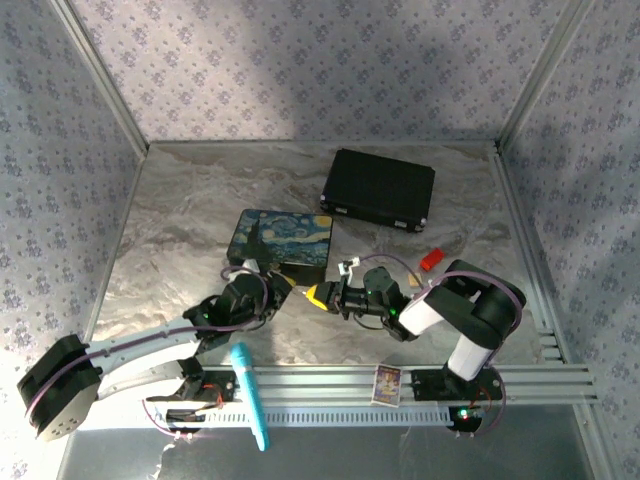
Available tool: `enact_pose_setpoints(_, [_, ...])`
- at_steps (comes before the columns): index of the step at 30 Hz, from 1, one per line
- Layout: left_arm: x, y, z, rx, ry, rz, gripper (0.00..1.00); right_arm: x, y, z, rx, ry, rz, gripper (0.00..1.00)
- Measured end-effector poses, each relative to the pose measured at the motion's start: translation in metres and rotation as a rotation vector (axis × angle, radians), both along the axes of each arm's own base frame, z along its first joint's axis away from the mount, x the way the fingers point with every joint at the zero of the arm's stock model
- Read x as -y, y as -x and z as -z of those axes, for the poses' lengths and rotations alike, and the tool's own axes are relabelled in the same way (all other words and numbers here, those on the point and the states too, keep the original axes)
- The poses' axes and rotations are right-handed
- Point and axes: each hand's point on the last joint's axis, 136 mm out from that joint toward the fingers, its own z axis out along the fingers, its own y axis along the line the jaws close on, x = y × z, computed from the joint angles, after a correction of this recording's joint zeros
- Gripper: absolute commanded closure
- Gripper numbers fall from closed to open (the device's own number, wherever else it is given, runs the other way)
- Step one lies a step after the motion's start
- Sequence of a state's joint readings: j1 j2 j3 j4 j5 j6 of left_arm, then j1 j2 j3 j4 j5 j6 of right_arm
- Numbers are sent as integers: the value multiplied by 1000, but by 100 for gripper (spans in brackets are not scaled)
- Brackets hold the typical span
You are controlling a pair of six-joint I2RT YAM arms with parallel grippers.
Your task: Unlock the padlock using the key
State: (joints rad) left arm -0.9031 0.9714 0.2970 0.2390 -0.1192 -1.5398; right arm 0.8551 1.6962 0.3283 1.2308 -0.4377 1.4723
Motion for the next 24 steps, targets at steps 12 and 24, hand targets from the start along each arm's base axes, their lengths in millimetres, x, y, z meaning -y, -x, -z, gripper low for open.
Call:
enact_pose_setpoints(12, [1, 0, -2, 1, 24, -14, 100, -7, -11, -4, -5, -26, 7, 100])
enact_pose_setpoints(24, [6, 3, -10, 12, 68, -25, 100, -18, -15, -12, 1, -37, -12, 100])
